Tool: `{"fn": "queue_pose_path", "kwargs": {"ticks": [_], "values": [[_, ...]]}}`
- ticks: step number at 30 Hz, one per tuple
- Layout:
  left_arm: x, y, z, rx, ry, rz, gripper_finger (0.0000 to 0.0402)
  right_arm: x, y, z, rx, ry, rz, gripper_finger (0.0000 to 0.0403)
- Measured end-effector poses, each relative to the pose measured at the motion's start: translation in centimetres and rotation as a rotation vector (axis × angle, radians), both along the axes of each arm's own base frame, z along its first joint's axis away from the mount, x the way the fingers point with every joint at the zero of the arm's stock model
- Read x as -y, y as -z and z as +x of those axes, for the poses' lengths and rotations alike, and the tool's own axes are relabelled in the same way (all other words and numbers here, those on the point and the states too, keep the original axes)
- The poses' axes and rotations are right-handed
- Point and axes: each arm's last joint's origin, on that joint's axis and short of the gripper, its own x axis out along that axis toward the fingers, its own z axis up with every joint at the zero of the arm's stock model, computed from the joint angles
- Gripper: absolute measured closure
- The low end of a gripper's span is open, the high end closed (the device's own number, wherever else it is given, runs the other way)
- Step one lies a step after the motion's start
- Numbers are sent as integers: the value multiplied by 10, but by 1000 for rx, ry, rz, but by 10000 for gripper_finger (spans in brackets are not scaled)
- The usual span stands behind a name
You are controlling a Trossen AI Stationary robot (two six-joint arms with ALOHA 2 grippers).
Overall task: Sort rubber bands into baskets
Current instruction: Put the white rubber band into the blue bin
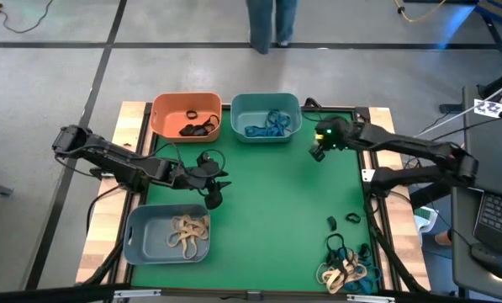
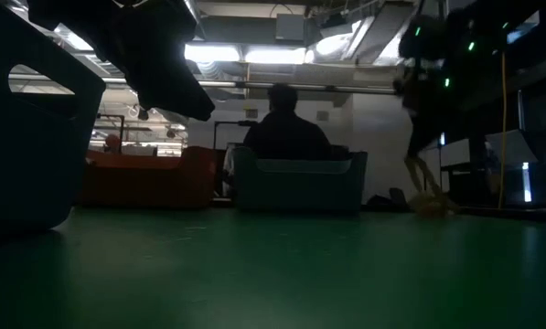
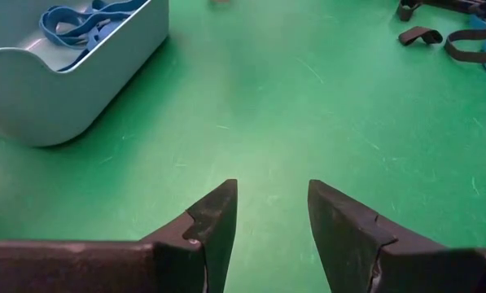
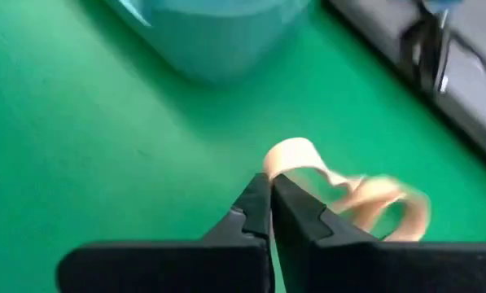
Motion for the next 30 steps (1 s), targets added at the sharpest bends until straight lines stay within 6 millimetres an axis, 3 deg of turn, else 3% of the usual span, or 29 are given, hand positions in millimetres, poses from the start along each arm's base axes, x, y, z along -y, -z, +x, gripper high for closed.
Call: {"fn": "queue_pose_path", "kwargs": {"ticks": [6,22,30], "values": [[0,0,0,0,3,4,253,-19,-35,-8,159,-75,-80,387],[1,-6,4,59,41,48,253,-59,-85,-17,546,-337,-253,386],[2,-8,13,117,64,78,253,-76,-89,-10,615,-494,-220,386]]}}
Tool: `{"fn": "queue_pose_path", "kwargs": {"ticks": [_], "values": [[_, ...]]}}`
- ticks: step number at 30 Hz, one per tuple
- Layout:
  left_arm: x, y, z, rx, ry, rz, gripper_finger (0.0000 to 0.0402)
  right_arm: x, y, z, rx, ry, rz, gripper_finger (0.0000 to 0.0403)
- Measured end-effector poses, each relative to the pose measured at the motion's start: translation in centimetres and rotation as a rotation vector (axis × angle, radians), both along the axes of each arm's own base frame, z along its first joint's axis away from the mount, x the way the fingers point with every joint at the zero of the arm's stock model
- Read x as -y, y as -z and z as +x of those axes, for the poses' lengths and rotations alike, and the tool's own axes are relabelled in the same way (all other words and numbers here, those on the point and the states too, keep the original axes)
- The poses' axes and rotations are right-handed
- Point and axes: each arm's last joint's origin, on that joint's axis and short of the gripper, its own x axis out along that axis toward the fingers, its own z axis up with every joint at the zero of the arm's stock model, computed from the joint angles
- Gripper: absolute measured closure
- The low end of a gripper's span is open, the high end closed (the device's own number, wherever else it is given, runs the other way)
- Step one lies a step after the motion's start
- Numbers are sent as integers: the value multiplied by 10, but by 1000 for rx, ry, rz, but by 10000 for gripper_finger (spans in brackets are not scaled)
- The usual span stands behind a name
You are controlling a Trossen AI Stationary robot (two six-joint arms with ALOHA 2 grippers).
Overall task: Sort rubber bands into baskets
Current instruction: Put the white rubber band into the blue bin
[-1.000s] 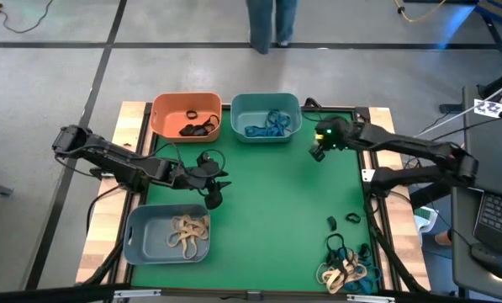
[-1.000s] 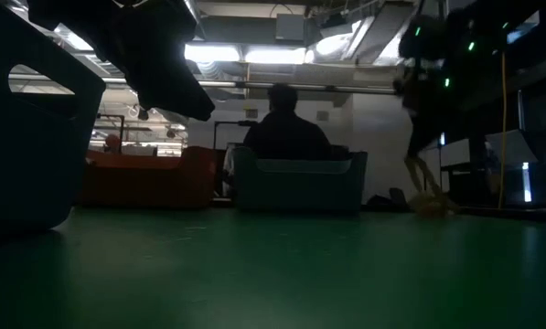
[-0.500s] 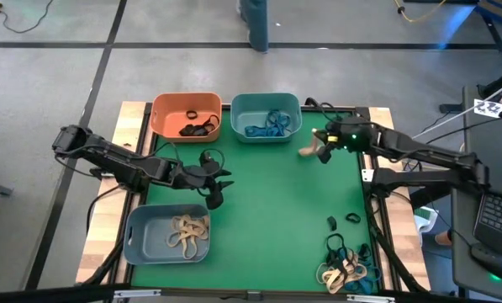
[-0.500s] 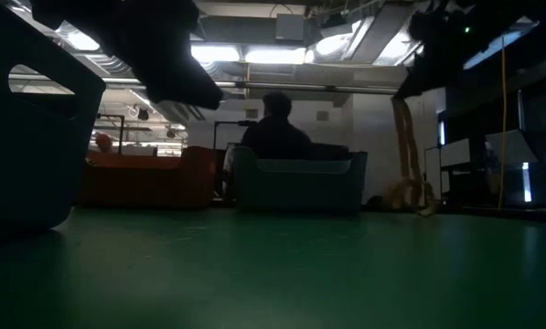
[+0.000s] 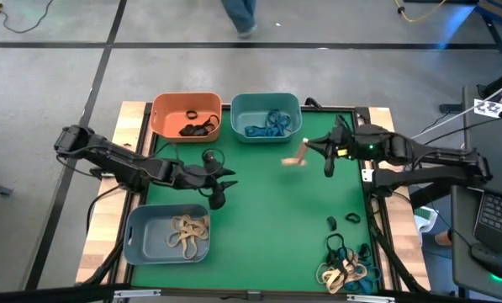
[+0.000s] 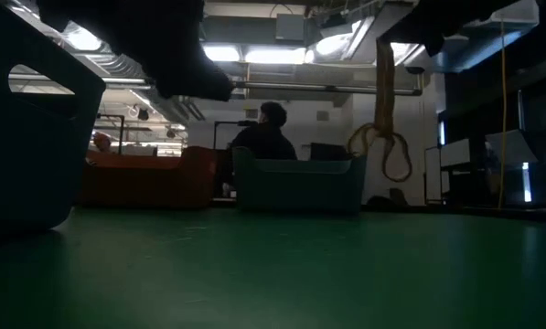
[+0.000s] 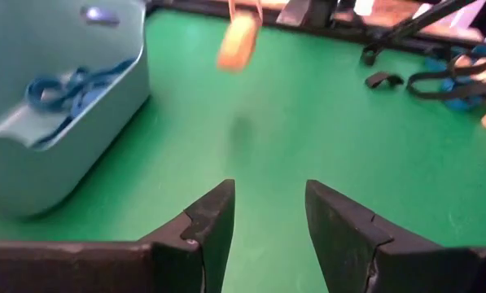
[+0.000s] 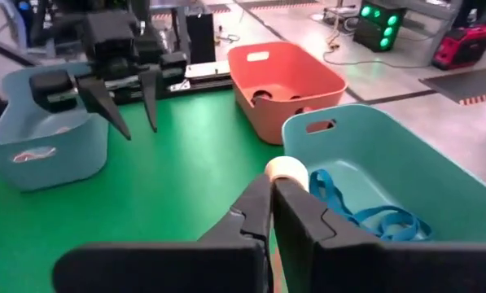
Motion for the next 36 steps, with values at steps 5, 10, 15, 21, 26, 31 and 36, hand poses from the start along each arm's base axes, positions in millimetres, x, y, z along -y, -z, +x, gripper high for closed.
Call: {"fn": "queue_pose_path", "kwargs": {"ticks": [5,10,15,21,26,31,36], "values": [[1,5,17,73,27,60,253,-3,2,4,-15,-21,1,386],[-2,19,38,149,35,121,253,-3,5,6,-31,-19,2,386],[-6,27,62,146,29,170,253,-3,6,8,-43,-19,3,386],[-16,32,90,134,-7,177,253,-3,8,9,-51,-19,4,386],[-27,35,106,132,-34,179,245,-3,7,9,-50,-22,5,386],[-39,32,117,153,-14,151,201,-3,7,9,-50,-28,5,386],[-46,38,128,147,-18,137,165,-3,7,9,-54,-34,-13,386]]}}
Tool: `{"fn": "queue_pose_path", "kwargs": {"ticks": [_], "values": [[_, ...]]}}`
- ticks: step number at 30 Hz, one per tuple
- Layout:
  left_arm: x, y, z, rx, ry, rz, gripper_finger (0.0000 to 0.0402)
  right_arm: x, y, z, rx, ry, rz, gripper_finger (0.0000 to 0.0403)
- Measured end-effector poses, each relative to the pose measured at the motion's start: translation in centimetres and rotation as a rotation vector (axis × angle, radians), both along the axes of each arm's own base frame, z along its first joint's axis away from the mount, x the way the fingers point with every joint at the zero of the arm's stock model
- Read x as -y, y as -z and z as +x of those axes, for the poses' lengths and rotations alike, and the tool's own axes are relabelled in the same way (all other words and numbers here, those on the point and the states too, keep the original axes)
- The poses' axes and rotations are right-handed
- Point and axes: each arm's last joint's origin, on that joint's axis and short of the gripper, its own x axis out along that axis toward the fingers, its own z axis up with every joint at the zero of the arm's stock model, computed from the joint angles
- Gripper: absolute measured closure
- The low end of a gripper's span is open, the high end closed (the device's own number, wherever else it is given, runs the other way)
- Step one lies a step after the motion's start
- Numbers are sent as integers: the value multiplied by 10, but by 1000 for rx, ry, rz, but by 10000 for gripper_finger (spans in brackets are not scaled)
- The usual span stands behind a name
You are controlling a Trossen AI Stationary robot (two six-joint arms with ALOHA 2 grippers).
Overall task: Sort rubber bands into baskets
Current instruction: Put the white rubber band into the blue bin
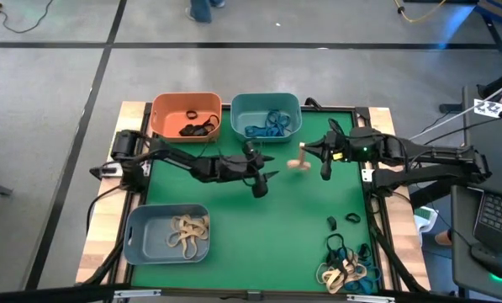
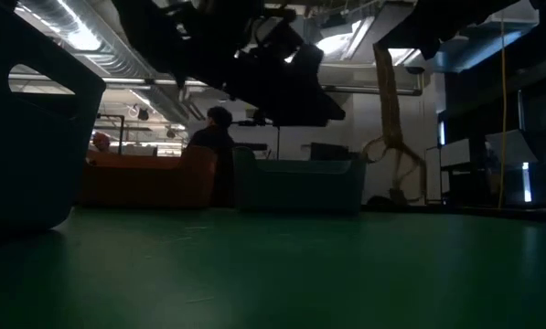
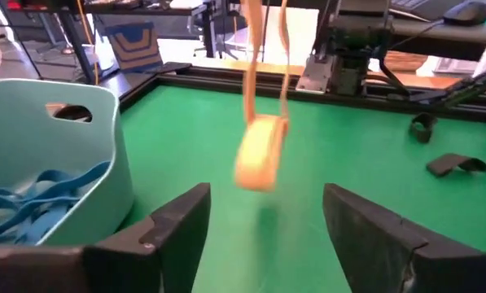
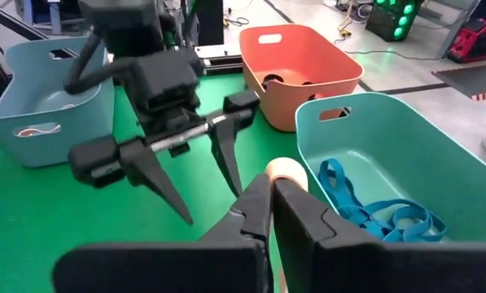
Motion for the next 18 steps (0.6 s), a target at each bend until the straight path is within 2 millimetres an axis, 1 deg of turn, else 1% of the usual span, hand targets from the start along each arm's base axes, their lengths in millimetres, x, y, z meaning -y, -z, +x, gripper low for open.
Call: {"fn": "queue_pose_path", "kwargs": {"ticks": [5,10,14,18], "values": [[1,8,19,-2,31,-17,159,0,0,0,1,-1,-3,386],[-3,13,36,-18,45,52,161,0,0,0,-1,-1,-3,386],[-8,17,45,-40,53,116,162,0,0,0,0,-9,0,386],[-14,19,49,-44,40,121,162,-1,0,0,0,-18,4,386]]}}
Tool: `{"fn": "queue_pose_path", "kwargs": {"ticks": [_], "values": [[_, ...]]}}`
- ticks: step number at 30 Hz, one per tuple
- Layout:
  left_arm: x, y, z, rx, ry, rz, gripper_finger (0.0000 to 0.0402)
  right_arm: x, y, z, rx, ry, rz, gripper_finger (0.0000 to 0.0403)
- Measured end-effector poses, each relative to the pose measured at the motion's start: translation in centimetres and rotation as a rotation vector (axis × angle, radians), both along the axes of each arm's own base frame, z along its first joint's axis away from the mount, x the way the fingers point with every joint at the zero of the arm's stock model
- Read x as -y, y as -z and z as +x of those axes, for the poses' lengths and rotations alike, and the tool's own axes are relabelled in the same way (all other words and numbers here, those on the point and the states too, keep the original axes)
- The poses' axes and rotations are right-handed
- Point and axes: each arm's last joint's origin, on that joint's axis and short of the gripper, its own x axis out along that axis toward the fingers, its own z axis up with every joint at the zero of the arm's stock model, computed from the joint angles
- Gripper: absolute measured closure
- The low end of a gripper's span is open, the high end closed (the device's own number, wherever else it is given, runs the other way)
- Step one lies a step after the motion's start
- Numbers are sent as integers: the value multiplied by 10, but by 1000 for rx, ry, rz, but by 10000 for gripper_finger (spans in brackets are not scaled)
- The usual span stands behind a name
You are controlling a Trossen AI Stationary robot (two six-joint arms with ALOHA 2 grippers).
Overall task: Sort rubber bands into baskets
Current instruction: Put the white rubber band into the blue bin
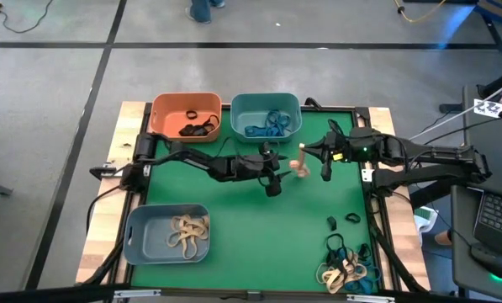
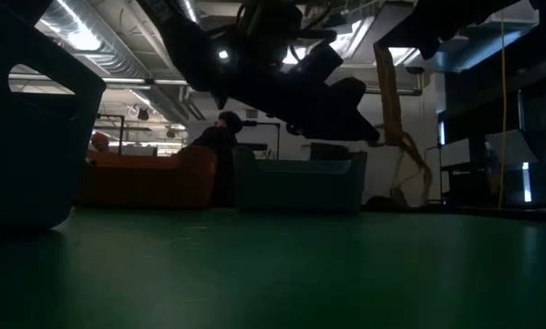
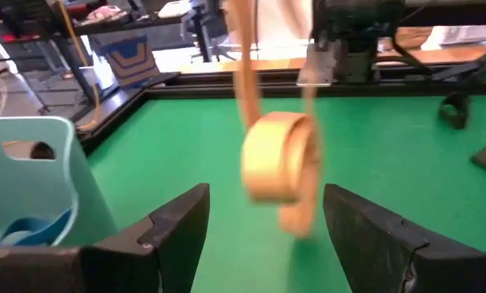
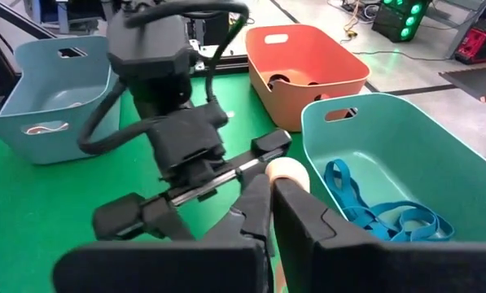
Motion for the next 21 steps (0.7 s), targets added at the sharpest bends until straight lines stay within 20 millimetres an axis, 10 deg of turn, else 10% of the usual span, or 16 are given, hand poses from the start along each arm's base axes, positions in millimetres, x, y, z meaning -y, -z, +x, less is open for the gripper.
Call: {"fn": "queue_pose_path", "kwargs": {"ticks": [21], "values": [[-11,1,3,46,96,-66,162,-2,0,0,4,-55,21,386]]}}
